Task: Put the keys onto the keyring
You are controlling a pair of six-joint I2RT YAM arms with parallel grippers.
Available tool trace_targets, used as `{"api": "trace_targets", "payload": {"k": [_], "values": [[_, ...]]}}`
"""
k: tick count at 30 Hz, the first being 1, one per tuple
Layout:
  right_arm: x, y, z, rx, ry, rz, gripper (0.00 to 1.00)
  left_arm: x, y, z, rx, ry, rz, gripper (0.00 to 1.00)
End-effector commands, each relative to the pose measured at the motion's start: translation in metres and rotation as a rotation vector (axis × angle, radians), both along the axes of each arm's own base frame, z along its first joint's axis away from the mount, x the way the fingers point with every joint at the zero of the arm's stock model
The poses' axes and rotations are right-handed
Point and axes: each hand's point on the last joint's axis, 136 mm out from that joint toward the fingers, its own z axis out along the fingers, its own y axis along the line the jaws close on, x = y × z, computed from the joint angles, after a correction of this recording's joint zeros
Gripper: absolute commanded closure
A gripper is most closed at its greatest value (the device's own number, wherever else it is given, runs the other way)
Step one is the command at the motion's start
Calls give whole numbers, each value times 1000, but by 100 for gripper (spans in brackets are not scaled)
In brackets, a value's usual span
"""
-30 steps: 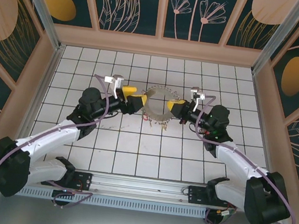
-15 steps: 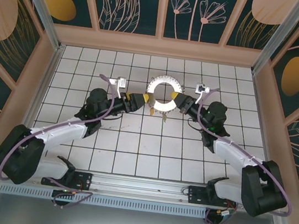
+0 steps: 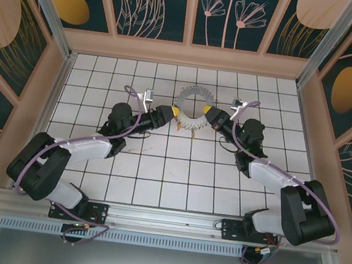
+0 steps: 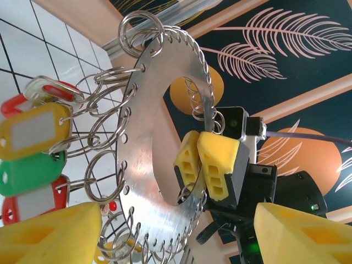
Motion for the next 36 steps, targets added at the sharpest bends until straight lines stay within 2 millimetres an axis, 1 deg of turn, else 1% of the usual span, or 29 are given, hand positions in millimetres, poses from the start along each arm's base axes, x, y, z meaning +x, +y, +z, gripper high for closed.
{"api": "trace_targets", "payload": {"k": [1,3,9,11,12,15,17,20,23,24,25,26,27,30,32,36], "values": [[-2,6,52,86,-146,25,100,4,-5,15,-45,-22,-21,26],[-4,8,53,91,-155,31,100,5,-5,13,-46,-15,-20,26],[-4,13,50,93,-148,41,100,9,-5,17,-51,-22,-10,27],[-4,15,50,90,-146,48,100,9,-4,17,-49,-31,-3,30],[-4,17,49,88,-143,56,100,9,-5,19,-49,-40,-2,32],[-6,21,50,90,-141,74,100,12,-5,25,-58,-62,3,46],[-7,22,50,91,-138,79,100,15,-5,28,-57,-78,16,51],[-9,22,48,87,-135,79,100,17,-3,32,-48,-104,32,63],[-11,21,46,80,-135,83,100,17,0,36,-46,-127,52,67],[-12,21,45,79,-135,84,100,18,0,38,-47,-136,57,66],[-12,21,45,80,-132,84,100,18,1,40,-49,-145,61,61],[-13,20,46,86,-134,84,100,18,1,42,-53,-149,62,51],[-15,19,47,94,-139,86,100,19,1,42,-55,-145,63,46],[-17,19,53,121,-149,95,100,19,0,43,-69,-146,58,42],[-19,18,59,141,-162,101,100,21,0,42,-79,-134,63,37],[-20,19,61,144,-160,107,100,21,-2,48,-108,-150,53,39]]}}
